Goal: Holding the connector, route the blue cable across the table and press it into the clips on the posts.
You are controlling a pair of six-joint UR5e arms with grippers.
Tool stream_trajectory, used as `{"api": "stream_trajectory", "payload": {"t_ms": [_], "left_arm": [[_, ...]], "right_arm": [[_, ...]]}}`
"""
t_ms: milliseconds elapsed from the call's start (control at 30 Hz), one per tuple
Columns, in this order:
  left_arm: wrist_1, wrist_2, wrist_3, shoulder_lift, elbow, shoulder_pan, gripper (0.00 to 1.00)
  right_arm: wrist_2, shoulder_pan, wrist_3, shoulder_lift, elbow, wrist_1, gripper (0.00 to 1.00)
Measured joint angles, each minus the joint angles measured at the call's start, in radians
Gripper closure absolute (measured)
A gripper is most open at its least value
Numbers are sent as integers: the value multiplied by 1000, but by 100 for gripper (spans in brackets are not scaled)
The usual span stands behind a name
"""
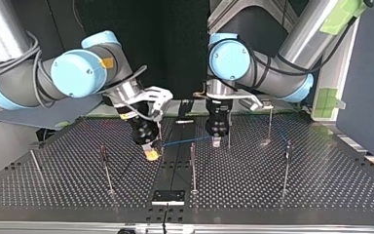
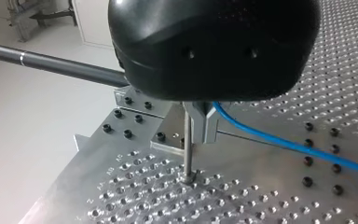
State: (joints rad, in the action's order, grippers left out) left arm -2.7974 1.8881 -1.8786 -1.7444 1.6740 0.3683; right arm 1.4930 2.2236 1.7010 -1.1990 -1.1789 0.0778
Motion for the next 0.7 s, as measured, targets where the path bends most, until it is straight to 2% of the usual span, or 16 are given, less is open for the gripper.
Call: {"api": "stream_trajectory", "payload": {"t_ms": [300, 467, 700], "left_arm": [[31, -20, 4, -62, -33, -12, 100], [39, -29, 4, -70, -59, -26, 100], [34, -52, 4, -76, -92, -50, 100]], "right_arm": [[-13, -14, 0, 22, 1, -6, 100], [-35, -25, 1, 26, 1, -10, 100], [-50, -41, 1, 40, 10, -13, 100]]}}
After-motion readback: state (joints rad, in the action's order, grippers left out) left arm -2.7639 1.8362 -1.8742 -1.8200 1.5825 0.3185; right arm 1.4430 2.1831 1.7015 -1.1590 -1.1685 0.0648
